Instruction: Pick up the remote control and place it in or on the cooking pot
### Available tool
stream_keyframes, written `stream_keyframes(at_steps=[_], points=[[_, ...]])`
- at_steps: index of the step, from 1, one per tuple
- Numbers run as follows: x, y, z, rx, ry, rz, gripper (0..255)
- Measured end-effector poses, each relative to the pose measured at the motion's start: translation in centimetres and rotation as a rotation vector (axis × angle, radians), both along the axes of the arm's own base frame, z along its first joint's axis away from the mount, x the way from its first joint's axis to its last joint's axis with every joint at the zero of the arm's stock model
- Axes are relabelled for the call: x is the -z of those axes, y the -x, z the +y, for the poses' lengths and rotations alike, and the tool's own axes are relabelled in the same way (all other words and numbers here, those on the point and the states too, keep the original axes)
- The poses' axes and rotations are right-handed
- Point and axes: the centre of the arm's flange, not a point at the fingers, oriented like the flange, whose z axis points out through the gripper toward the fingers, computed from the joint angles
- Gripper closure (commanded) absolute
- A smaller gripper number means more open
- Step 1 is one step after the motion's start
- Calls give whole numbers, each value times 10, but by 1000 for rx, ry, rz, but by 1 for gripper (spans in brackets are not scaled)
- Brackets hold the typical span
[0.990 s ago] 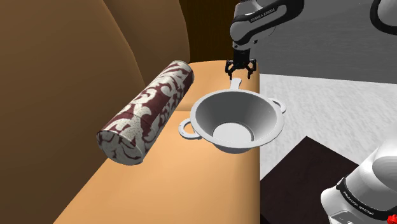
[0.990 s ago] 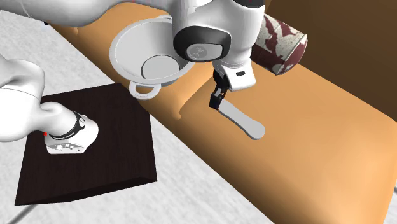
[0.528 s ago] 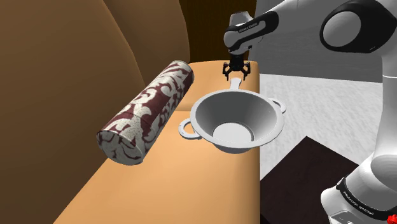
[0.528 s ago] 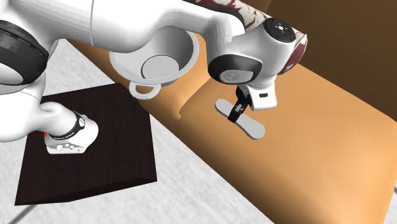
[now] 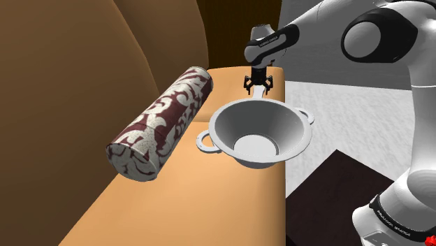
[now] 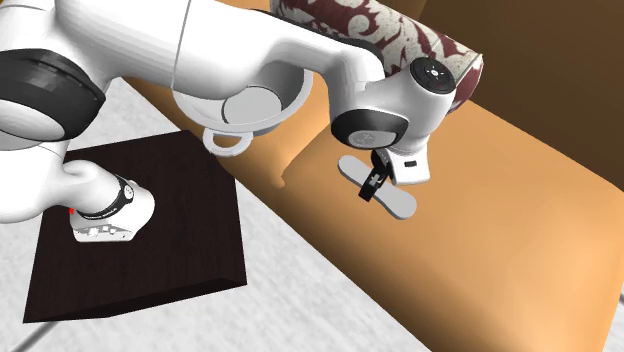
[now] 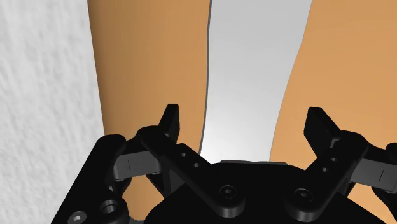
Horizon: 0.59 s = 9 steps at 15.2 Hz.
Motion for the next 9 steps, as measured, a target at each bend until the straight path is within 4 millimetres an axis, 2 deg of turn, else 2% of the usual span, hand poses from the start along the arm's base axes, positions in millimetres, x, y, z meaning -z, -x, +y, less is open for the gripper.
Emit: stream_keyframes(at_steps=[6,7,9], points=[[4,0,0,0,0,-1,0],[4,0,0,0,0,0,255],[4,0,0,0,0,-1,255]])
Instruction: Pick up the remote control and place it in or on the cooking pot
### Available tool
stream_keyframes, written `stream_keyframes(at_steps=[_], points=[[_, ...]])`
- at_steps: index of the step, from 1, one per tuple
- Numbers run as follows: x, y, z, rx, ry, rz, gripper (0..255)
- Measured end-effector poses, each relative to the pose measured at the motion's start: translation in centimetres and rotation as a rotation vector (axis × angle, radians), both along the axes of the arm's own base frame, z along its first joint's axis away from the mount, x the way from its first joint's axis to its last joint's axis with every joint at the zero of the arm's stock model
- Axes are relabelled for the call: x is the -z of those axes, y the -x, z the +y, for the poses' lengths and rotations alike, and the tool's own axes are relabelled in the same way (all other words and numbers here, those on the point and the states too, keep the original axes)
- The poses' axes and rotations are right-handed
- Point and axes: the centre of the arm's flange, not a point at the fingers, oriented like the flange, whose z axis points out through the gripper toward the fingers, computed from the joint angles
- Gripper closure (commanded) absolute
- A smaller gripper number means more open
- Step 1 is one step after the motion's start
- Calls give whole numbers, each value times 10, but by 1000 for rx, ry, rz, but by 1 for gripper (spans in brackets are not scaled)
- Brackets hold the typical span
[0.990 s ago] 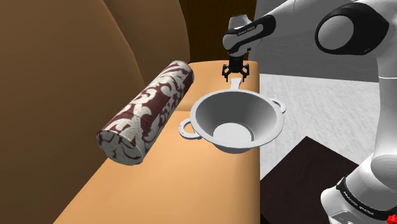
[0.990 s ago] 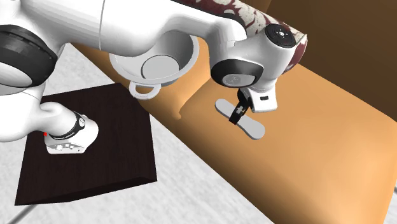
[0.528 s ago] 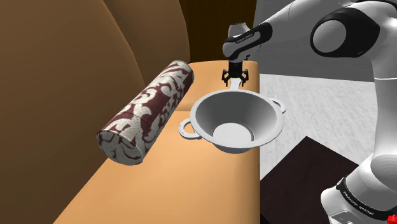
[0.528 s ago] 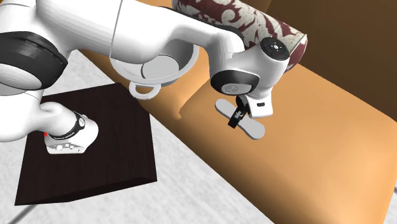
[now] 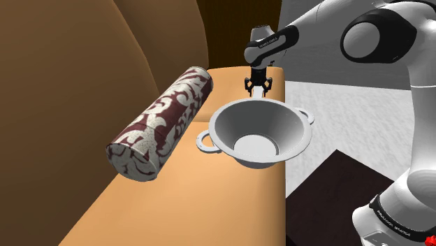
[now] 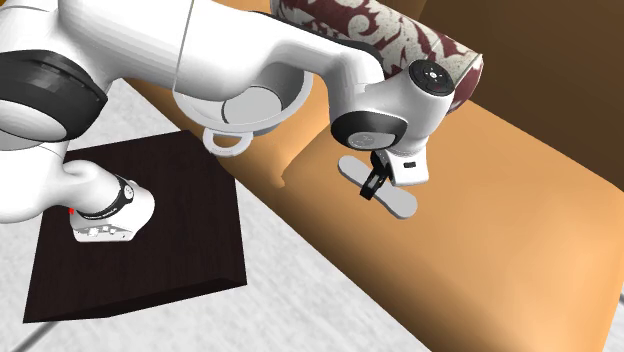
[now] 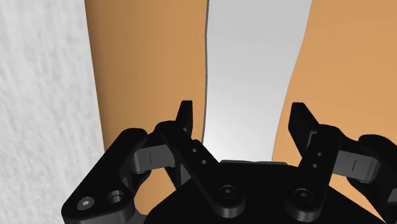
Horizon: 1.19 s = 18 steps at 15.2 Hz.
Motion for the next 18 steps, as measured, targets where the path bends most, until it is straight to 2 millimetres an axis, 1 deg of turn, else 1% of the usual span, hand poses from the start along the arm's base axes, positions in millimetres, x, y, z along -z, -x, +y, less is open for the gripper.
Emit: stream_keyframes(at_steps=[8,9,18], points=[[0,0,0,0,0,0,255],[-2,0,1,0,0,0,255],[-47,0,0,0,0,0,255]])
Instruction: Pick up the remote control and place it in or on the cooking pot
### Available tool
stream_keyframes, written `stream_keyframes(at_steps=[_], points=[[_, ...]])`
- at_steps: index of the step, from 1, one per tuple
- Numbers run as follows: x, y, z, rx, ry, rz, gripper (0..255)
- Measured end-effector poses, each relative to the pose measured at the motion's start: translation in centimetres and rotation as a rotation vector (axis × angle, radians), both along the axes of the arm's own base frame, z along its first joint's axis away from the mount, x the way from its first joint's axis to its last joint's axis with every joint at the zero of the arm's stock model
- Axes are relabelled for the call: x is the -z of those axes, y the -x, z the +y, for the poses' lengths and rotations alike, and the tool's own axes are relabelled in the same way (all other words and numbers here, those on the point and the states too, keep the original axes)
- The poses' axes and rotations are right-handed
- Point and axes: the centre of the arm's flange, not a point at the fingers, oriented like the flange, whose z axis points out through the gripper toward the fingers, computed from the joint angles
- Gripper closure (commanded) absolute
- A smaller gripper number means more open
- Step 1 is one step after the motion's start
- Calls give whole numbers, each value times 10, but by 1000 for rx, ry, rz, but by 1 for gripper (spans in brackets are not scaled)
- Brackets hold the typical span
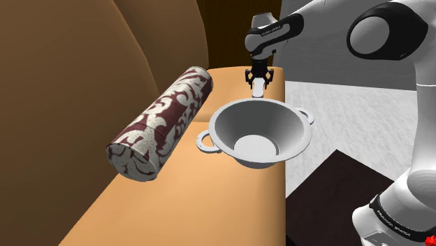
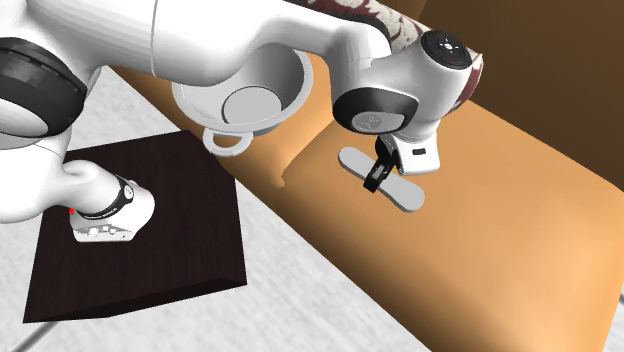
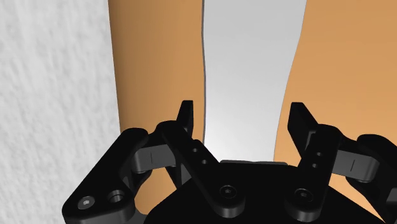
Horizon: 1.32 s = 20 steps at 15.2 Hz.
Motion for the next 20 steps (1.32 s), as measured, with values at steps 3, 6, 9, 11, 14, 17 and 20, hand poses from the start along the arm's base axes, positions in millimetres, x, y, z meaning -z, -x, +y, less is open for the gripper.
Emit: stream_keyframes(at_steps=[3,6,9,11,14,17,20], points=[[-16,-1,0,0,0,0,255],[-32,-2,0,0,0,0,255],[-48,-1,1,0,0,0,255],[-59,0,0,0,0,0,255],[-75,-2,1,0,0,0,255],[-90,-1,-1,0,0,0,255],[-106,0,1,0,0,0,255]])
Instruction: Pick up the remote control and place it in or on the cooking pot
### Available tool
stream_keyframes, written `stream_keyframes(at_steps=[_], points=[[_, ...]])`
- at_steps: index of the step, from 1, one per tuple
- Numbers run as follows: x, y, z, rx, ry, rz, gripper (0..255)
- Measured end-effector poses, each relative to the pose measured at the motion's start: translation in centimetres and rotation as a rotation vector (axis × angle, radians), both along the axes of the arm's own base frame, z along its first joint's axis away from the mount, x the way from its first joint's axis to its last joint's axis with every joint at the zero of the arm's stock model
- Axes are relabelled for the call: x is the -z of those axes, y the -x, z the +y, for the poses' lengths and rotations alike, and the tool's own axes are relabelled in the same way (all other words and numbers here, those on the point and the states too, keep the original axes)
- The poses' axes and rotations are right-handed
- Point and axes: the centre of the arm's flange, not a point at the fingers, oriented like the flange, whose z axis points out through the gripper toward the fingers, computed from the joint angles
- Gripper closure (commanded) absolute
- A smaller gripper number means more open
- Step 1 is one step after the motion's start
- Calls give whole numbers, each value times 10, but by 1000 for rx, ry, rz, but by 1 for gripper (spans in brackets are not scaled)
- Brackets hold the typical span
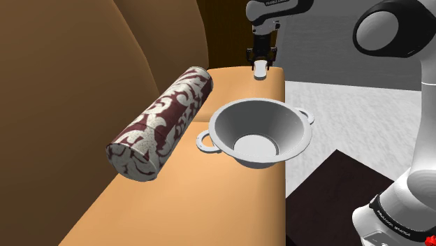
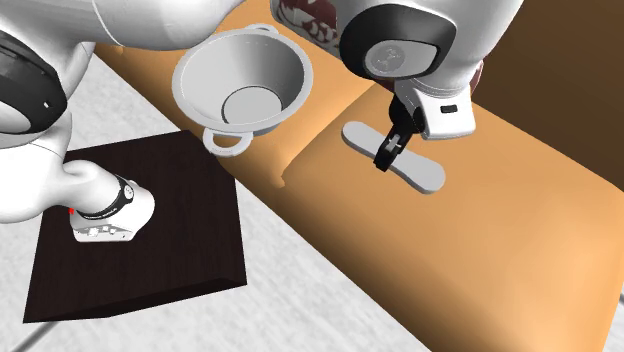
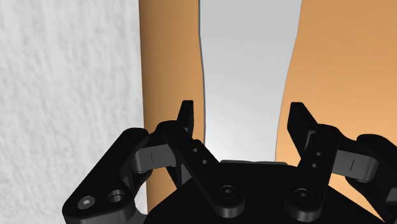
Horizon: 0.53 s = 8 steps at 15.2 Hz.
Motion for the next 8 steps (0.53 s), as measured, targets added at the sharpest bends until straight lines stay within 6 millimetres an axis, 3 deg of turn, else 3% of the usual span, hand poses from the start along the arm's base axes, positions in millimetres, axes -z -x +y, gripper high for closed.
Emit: stream_keyframes(at_steps=[8], points=[[-42,0,0,0,0,0,255]])
